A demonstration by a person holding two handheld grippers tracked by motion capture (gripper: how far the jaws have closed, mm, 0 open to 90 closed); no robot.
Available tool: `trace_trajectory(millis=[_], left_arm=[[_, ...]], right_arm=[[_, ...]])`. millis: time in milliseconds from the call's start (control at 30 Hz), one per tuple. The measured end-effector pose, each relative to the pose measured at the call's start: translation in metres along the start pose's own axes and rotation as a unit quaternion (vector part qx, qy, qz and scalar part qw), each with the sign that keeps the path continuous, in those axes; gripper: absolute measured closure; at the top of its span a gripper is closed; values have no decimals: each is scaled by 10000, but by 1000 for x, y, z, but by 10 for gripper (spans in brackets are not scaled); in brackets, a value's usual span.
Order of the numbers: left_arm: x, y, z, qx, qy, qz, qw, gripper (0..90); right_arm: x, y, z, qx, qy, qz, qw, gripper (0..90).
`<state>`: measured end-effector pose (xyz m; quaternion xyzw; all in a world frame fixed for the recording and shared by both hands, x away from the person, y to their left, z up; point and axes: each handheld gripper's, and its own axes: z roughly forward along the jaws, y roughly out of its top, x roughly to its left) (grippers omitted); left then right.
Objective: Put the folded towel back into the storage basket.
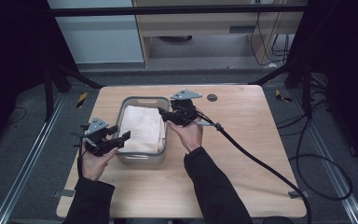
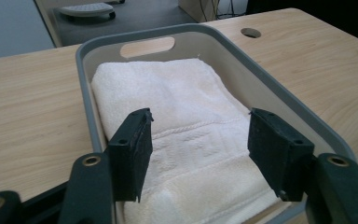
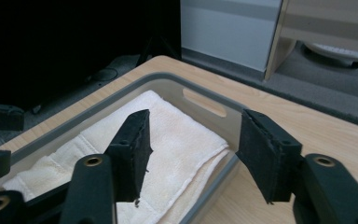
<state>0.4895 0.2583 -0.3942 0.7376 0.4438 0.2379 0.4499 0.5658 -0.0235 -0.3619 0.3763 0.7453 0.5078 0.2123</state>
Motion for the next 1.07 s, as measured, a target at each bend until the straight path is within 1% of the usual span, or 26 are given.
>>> trace_trajectory(millis=[33,67,133,167,233,267,333,367,400,433,500,533,567,633,667,700,733,767,800,833,867,900,933,967,1000,1067], left_arm=[[-2,0,-1,-6,-21,35,10000,373],[-6,-1,-2,-16,-56,81,10000,367],[-8,-2,-3,-29,-74,112,9999,353],[-13,-4,-6,-46,-123,163,9998,345],[-15,-5,-7,-60,-143,188,9997,340],[-16,-5,-8,-59,-156,208,9996,329],[-19,-5,-10,-89,-186,248,9995,325],[-20,-5,-10,-114,-202,256,9994,313],[-22,-5,-11,-135,-218,273,9993,313],[-25,-6,-12,-156,-241,306,9991,303],[-27,-7,-12,-169,-259,314,9990,295],[-30,-9,-12,-180,-256,348,9989,295],[-32,-10,-12,-191,-252,361,9988,287],[-34,-13,-12,-198,-241,373,9988,282],[-36,-15,-12,-203,-241,376,9988,282],[-38,-17,-12,-203,-226,395,9988,275],[-39,-19,-13,-216,-220,405,9987,275],[-42,-24,-14,-234,-226,421,9986,266],[-43,-25,-15,-230,-221,441,9985,265],[-43,-25,-15,-230,-221,441,9985,265],[-44,-28,-16,-242,-224,469,9984,265],[-45,-31,-17,-246,-225,502,9982,264],[-46,-33,-19,-242,-226,526,9981,261],[-47,-36,-20,-255,-234,539,9979,261],[-48,-38,-22,-264,-240,560,9978,261],[-50,-44,-27,-269,-282,590,9975,262]], right_arm=[[-3,0,-8,-12,25,-33,10000,386],[-5,0,-11,11,40,-55,10000,377],[-6,0,-14,-6,62,-72,10000,371],[-10,-3,-22,-26,126,-30,9999,346],[-11,-4,-25,-35,147,2,9999,336],[-15,-8,-35,-87,194,61,9998,305],[-16,-9,-38,-104,197,45,9997,290],[-21,-15,-47,-153,205,60,9997,259],[-21,-15,-47,-153,205,60,9997,259],[-25,-20,-56,-176,236,108,9995,240],[-29,-25,-63,-215,205,101,9995,221],[-29,-25,-63,-215,205,101,9995,221],[-33,-34,-70,-197,221,92,9995,191],[-37,-41,-76,-197,195,81,9996,178],[-37,-41,-76,-197,195,81,9996,178],[-42,-51,-85,-195,145,64,9997,161],[-42,-51,-85,-195,145,64,9997,161],[-49,-61,-92,-168,112,88,9998,147],[-52,-67,-96,-164,89,92,9998,146],[-52,-67,-96,-164,89,92,9998,146],[-55,-71,-99,-146,71,97,9998,144],[-59,-78,-104,-117,27,105,9999,143],[-66,-89,-112,-81,-37,134,9999,140],[-69,-95,-116,-57,-77,154,9998,139],[-69,-95,-116,-57,-77,154,9998,139],[-75,-104,-122,-12,-139,161,9998,136]])
